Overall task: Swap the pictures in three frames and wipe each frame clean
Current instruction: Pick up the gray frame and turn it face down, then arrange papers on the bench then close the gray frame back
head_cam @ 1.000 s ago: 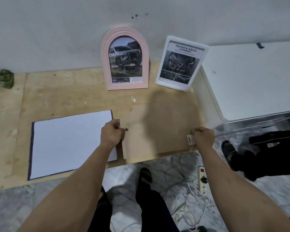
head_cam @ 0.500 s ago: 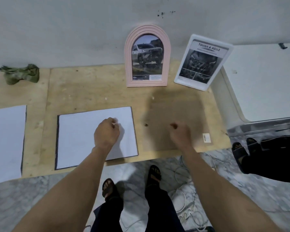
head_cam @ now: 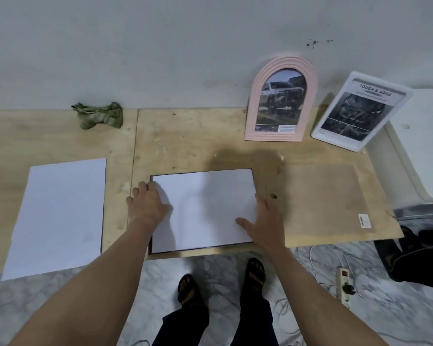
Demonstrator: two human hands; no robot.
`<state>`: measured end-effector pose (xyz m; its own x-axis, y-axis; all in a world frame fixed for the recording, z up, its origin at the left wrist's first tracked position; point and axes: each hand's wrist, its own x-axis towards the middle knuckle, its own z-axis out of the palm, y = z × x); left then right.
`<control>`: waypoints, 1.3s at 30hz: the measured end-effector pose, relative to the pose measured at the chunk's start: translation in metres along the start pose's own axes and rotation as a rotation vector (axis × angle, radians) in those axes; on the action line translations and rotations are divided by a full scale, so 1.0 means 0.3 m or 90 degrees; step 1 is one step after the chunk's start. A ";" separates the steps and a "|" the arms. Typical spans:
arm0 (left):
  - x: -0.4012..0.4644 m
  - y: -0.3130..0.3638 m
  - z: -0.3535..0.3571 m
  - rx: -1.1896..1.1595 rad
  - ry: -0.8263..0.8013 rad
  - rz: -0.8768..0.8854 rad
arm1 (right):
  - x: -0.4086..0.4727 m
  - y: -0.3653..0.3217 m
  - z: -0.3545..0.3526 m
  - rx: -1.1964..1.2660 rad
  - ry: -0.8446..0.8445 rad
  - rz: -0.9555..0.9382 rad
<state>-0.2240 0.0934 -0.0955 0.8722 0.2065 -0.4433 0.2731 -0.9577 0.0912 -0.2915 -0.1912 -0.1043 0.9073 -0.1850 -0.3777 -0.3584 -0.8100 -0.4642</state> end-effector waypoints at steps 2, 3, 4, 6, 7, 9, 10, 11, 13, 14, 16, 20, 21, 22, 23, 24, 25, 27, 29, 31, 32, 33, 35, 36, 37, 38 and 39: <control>0.012 0.012 0.002 -0.030 -0.019 -0.024 | -0.002 -0.007 0.008 -0.018 0.010 0.002; 0.018 0.017 0.003 -0.056 -0.024 -0.041 | -0.004 -0.012 0.013 -0.022 0.008 0.007; 0.026 0.021 0.002 -0.097 -0.024 -0.067 | -0.005 -0.017 0.015 -0.025 0.007 0.011; 0.042 0.024 0.002 -0.215 -0.004 -0.127 | -0.007 -0.024 0.016 -0.017 0.001 0.020; 0.048 0.022 0.003 -0.274 0.018 -0.150 | -0.006 -0.026 0.013 -0.009 0.001 0.023; 0.049 0.010 0.005 -0.391 0.074 -0.180 | 0.000 -0.027 0.006 0.010 -0.004 0.030; 0.043 0.005 0.004 -0.440 0.098 -0.187 | 0.004 -0.024 0.002 0.018 -0.006 0.033; 0.034 0.002 0.001 -0.473 0.112 -0.189 | 0.009 -0.022 -0.004 0.028 -0.006 0.034; 0.012 -0.004 -0.001 -0.504 0.113 -0.180 | 0.017 -0.023 -0.020 0.057 0.006 0.036; -0.004 -0.009 -0.001 -0.515 0.108 -0.175 | 0.019 -0.026 -0.031 0.075 0.008 0.033; -0.029 -0.025 0.005 -0.523 0.115 -0.160 | 0.027 -0.035 -0.053 0.113 0.013 0.026; -0.090 -0.035 0.001 -0.499 0.139 -0.180 | 0.042 -0.036 -0.093 0.165 -0.034 0.038; -0.105 -0.030 -0.001 -0.495 0.139 -0.188 | 0.046 -0.037 -0.105 0.163 -0.049 0.036; -0.116 -0.025 0.000 -0.493 0.137 -0.192 | 0.052 -0.033 -0.110 0.165 -0.059 0.032; -0.127 -0.017 0.000 -0.494 0.135 -0.192 | 0.055 -0.026 -0.113 0.172 -0.067 0.032; -0.144 -0.005 -0.001 -0.498 0.139 -0.195 | 0.059 -0.019 -0.122 0.182 -0.076 0.023; -0.151 0.006 -0.003 -0.506 0.142 -0.200 | 0.060 -0.022 -0.133 0.189 -0.085 0.021; -0.172 0.019 -0.001 -0.560 0.146 -0.219 | 0.066 -0.016 -0.144 0.189 -0.105 0.017; -0.186 0.027 0.003 -0.610 0.130 -0.222 | 0.077 -0.009 -0.153 0.203 -0.129 0.017; -0.202 0.024 0.011 -0.614 0.130 -0.216 | 0.076 -0.017 -0.179 0.181 -0.152 0.012; -0.210 0.023 0.015 -0.612 0.139 -0.204 | 0.082 -0.010 -0.183 0.178 -0.163 0.015; -0.220 0.021 0.015 -0.618 0.148 -0.193 | 0.087 -0.004 -0.189 0.178 -0.169 0.021; -0.249 0.017 -0.009 -0.718 0.139 -0.168 | 0.092 -0.011 -0.209 0.180 -0.162 0.045; -0.265 0.015 -0.032 -0.795 0.122 -0.159 | 0.104 -0.015 -0.217 0.178 -0.154 0.059; -0.281 0.009 -0.057 -0.866 0.109 -0.148 | 0.110 -0.027 -0.229 0.193 -0.156 0.065; -0.303 -0.004 -0.086 -0.926 0.098 -0.132 | 0.127 -0.045 -0.239 0.235 -0.175 0.080; -0.320 -0.022 -0.115 -0.971 0.084 -0.111 | 0.142 -0.075 -0.253 0.294 -0.196 0.080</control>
<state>-0.2956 0.0869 -0.0227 0.7927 0.3842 -0.4732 0.4426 0.1710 0.8803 -0.2280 -0.2233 -0.0492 0.7698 -0.0369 -0.6372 -0.5817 -0.4514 -0.6766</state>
